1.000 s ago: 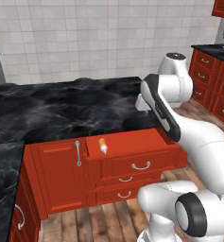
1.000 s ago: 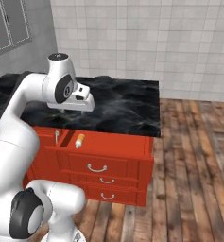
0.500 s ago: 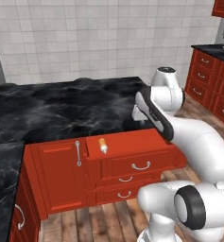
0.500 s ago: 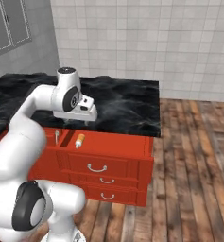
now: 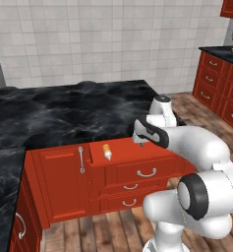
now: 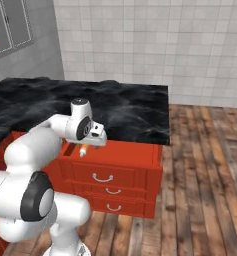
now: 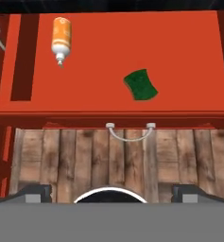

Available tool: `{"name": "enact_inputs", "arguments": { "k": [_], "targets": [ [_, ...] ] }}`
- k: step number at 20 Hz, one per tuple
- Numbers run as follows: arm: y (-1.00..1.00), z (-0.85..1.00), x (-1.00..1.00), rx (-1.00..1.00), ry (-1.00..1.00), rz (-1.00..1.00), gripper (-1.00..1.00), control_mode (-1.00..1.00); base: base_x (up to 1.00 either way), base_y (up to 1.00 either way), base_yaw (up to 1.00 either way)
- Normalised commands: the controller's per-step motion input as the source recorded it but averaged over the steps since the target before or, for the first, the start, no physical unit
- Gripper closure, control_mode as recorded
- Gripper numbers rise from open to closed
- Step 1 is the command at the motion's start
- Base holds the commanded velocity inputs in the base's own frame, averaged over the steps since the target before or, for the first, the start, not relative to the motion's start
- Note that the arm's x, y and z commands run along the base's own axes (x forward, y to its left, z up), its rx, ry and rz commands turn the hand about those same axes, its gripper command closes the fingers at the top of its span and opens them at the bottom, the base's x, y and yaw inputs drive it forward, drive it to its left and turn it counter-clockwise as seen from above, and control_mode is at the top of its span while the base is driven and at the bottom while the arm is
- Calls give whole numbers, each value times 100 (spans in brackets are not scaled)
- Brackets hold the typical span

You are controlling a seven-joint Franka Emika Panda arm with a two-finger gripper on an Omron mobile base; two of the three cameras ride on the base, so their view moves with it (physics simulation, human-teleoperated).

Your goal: Restock the sink supplies by placing the sponge and soap dispenser on the counter and next to the sink. Make sure the soap dispenser is upright.

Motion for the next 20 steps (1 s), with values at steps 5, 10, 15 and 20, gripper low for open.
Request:
{"name": "enact_inputs", "arguments": {
  "k": [5, 10, 15, 20],
  "targets": [
    [0, -84, 51, 0, 0, 0, -100, -100, 0, 0, 0],
    [10, -42, 60, 1, 1, 0, -100, -100, 0, 0, 0],
    [19, -23, 64, 0, 4, -3, -100, -100, 0, 0, 0],
    [10, -35, 60, 0, 5, -3, -100, -100, 0, 0, 0]
  ]
}}
